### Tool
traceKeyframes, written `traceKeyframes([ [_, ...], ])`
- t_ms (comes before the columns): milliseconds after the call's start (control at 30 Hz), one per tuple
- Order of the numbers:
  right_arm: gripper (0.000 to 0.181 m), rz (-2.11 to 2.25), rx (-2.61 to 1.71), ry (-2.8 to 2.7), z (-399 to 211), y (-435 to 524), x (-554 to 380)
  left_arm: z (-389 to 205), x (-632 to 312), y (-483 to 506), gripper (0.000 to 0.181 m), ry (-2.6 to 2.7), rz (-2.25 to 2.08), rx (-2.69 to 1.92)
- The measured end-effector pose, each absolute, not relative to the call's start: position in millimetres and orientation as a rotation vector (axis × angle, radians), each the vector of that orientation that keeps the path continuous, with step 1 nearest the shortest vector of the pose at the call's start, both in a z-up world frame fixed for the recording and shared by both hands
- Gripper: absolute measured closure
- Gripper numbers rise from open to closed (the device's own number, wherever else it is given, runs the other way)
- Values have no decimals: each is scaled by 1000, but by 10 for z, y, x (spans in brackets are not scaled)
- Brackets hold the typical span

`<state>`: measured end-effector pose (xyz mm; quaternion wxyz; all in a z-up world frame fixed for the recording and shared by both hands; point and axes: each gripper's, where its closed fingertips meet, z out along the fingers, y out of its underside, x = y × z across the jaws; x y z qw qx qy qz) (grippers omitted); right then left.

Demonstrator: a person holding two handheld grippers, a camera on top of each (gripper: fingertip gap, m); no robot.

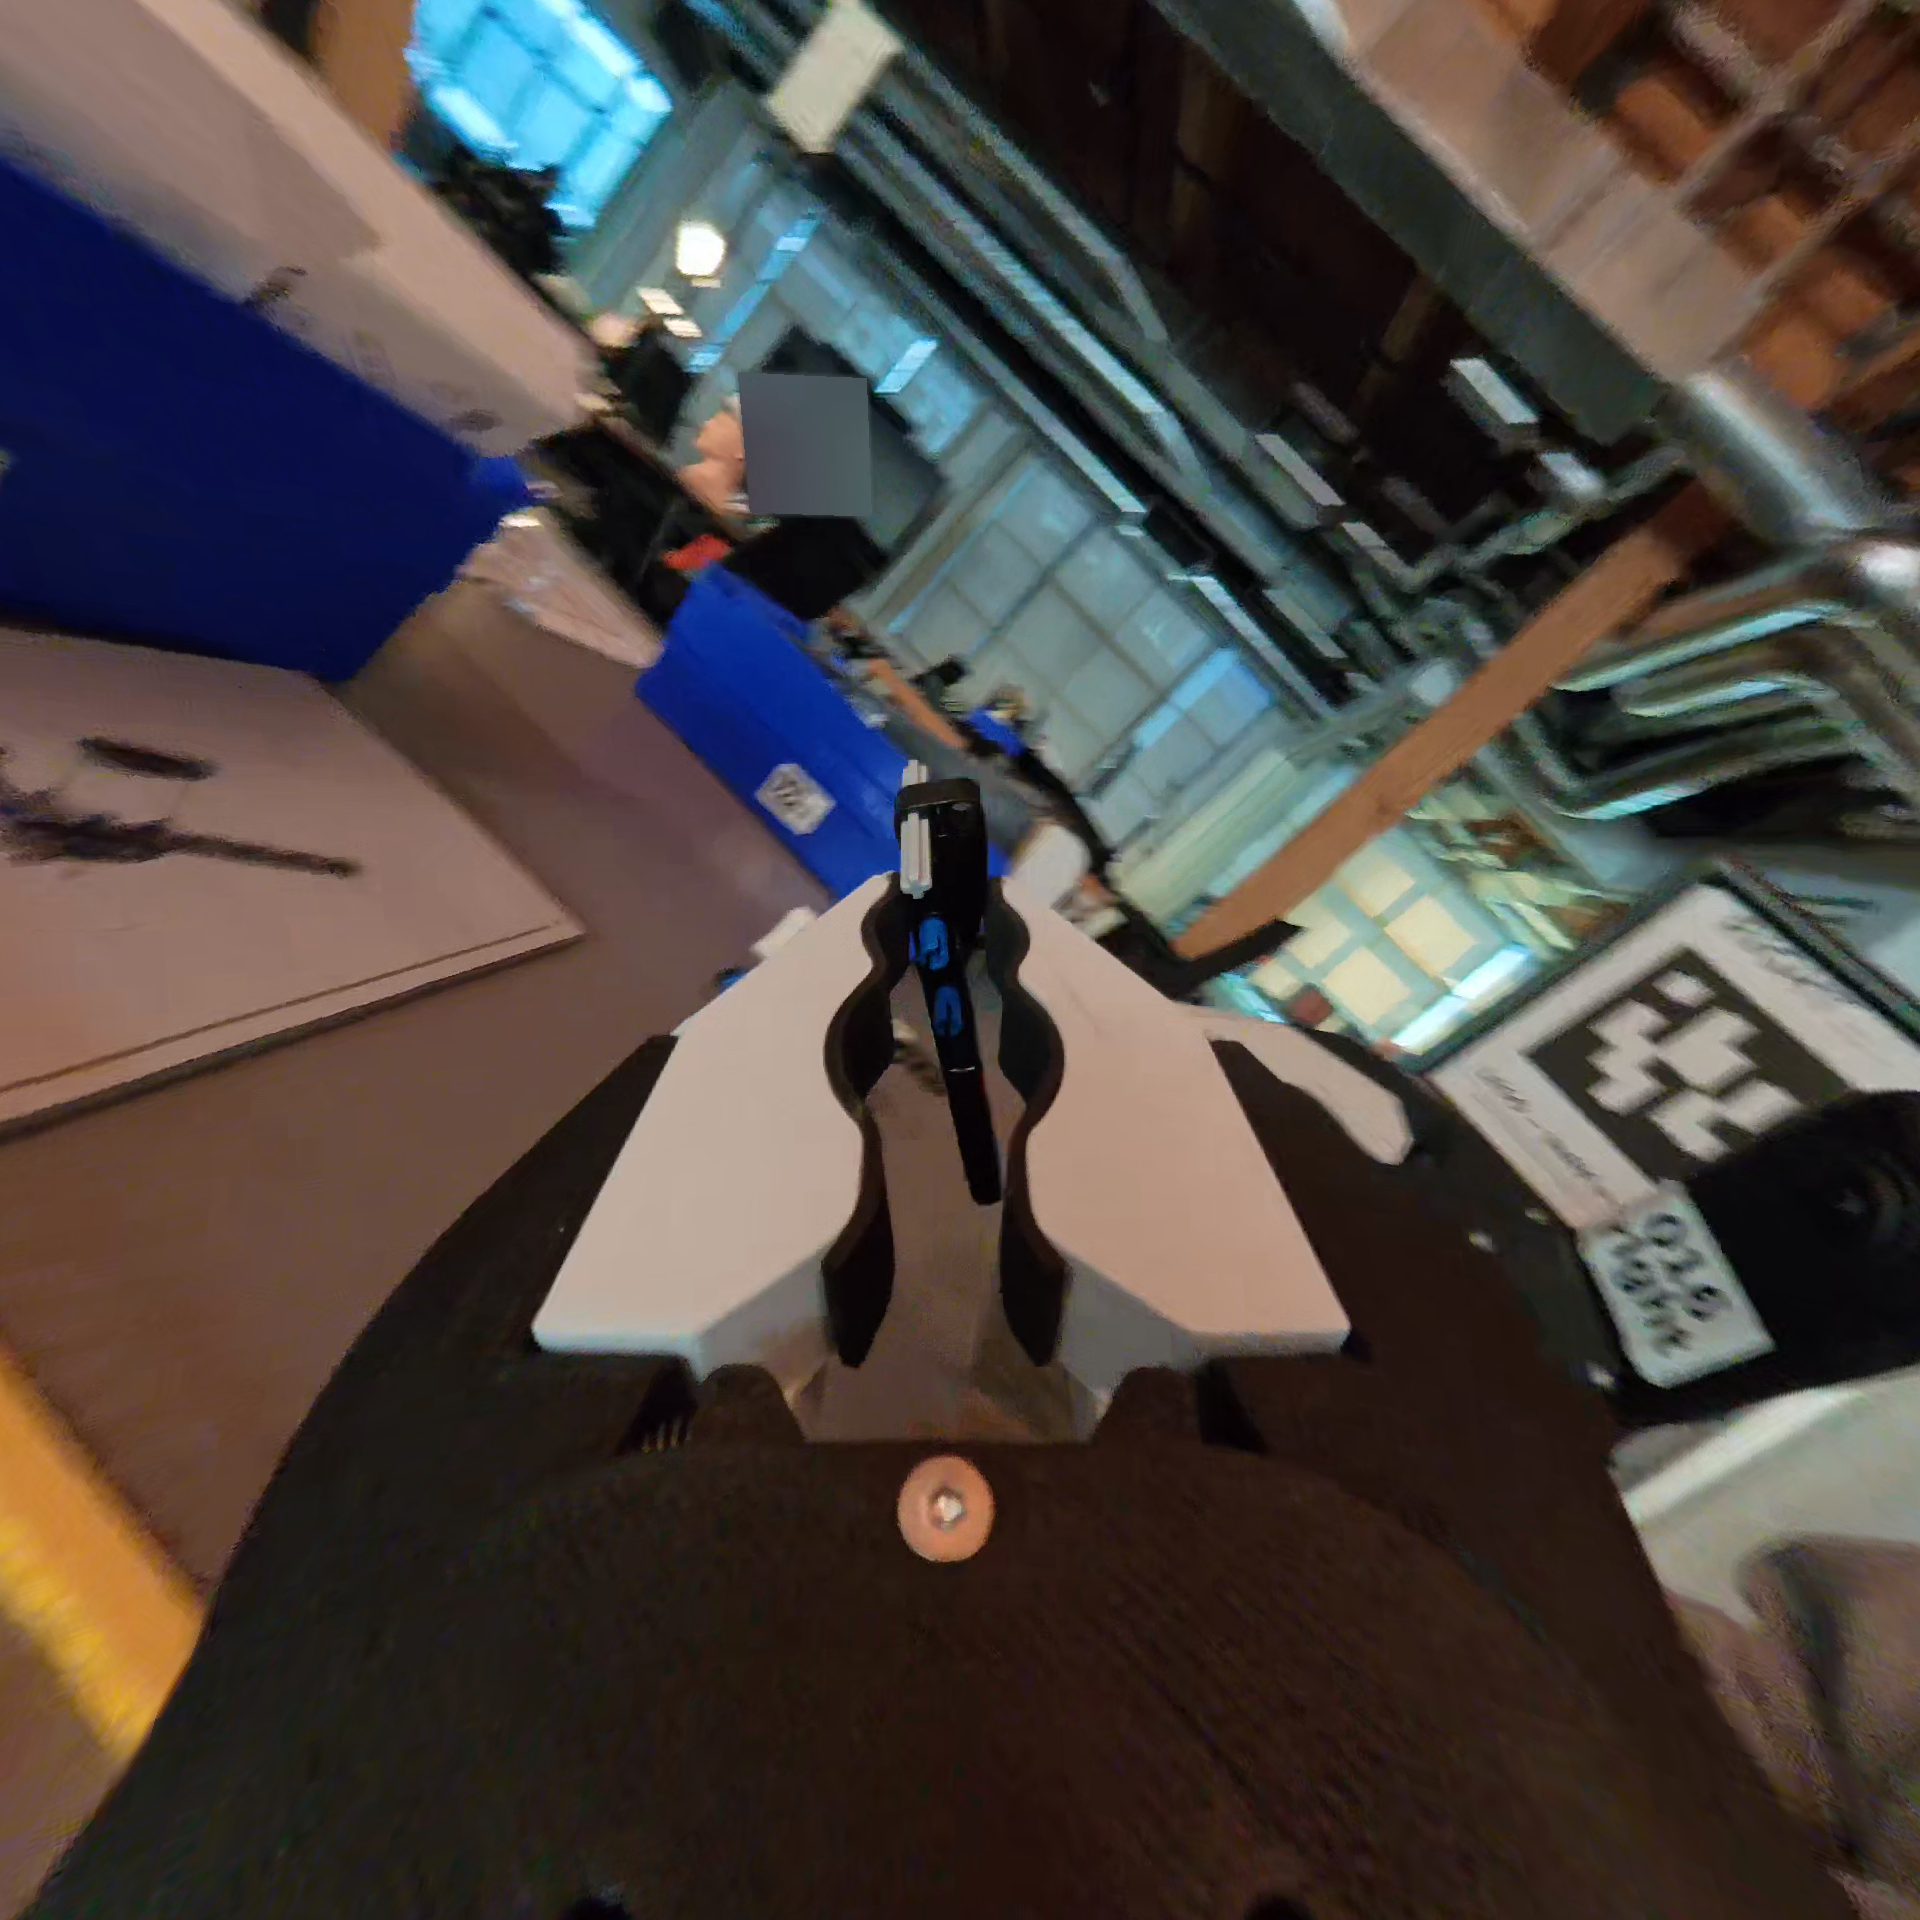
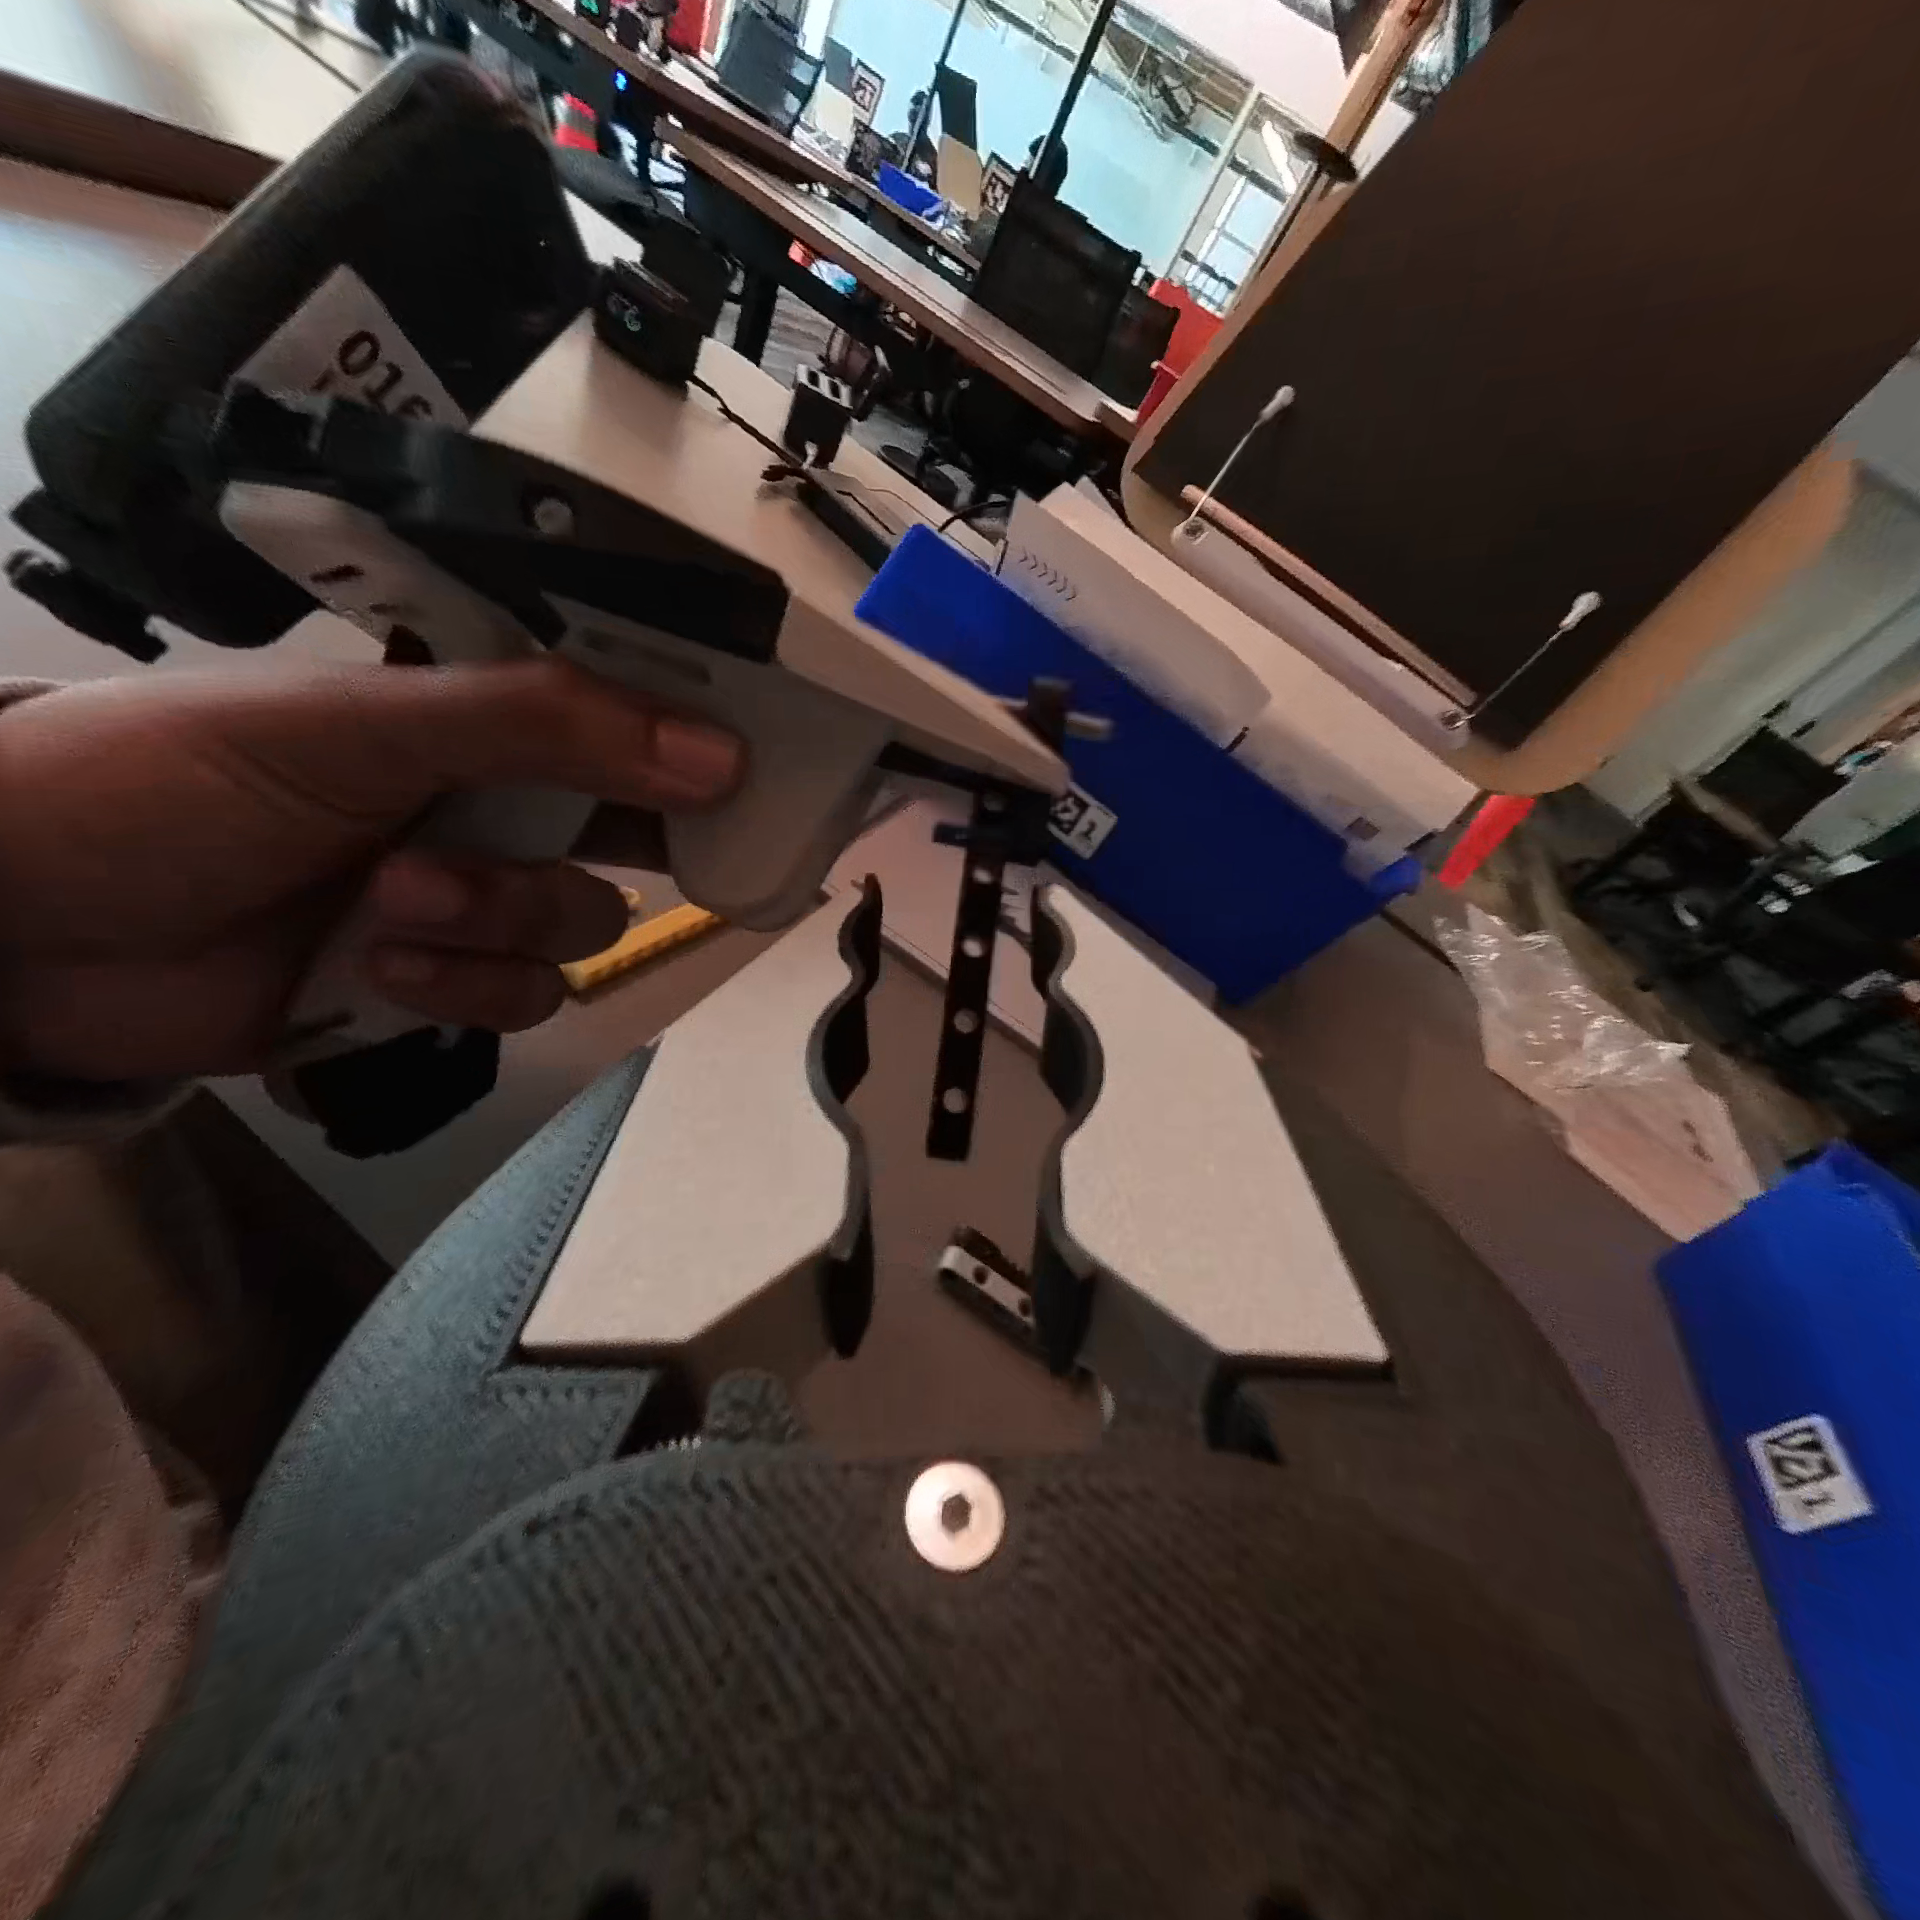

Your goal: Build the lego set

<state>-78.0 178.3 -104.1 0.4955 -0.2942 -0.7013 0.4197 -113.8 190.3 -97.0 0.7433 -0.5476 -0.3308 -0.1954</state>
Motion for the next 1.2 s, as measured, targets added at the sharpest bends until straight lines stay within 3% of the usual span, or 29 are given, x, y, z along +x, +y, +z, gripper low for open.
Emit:
traceKeyframes([
  [33,154,1039,-727,-1707,-1050,1787,-799,-1040,-1204,1871,171,-767,-386,-1212],
  [500,157,1305,-947,-1698,-1249,2062,-1007,-1192,-1485,1694,171,-899,-446,-1130],
  [700,139,1739,-937,-1652,-1130,1986,-865,-1148,-1518,1635,171,-905,-468,-1069],
  [1200,144,1727,-971,-1795,-1424,1868,-806,-1058,-1543,1543,171,-900,-480,-992],
])
